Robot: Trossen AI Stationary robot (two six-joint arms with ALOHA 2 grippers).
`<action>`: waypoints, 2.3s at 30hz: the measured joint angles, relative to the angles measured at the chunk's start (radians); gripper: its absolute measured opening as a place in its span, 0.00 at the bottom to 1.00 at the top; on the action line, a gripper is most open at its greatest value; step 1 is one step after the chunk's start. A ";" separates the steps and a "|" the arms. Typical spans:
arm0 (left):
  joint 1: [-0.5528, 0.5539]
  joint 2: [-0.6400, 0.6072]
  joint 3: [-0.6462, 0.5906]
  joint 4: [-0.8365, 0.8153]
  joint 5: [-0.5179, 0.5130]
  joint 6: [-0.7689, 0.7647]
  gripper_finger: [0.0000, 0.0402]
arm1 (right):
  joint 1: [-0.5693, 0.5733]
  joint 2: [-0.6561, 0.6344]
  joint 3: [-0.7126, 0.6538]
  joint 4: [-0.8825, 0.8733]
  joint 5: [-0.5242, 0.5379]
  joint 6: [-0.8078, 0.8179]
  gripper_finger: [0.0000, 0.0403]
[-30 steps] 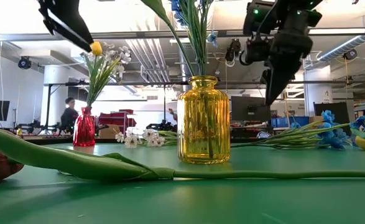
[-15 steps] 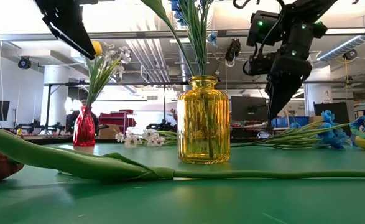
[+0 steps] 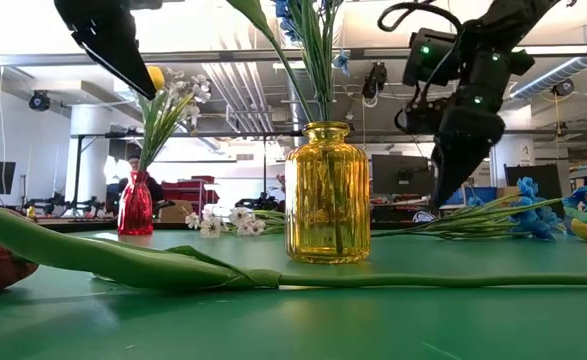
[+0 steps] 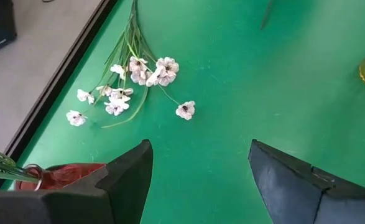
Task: Sort flowers into vase by color
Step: Put the blue flowers into the yellow vase
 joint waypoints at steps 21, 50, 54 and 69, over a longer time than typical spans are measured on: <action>0.001 0.010 0.000 0.010 -0.027 0.101 0.62 | -0.099 0.000 0.337 0.144 0.266 -0.156 0.53; 0.001 0.011 0.000 0.060 -0.079 0.097 0.62 | 0.021 0.009 0.196 -0.195 0.007 -0.062 0.53; 0.001 0.011 0.000 0.060 -0.125 0.112 0.62 | 0.034 0.050 0.169 -0.164 0.017 -0.059 0.53; 0.001 0.011 0.000 0.060 -0.131 0.118 0.62 | 0.034 0.318 0.168 -0.116 0.014 -0.086 0.53</action>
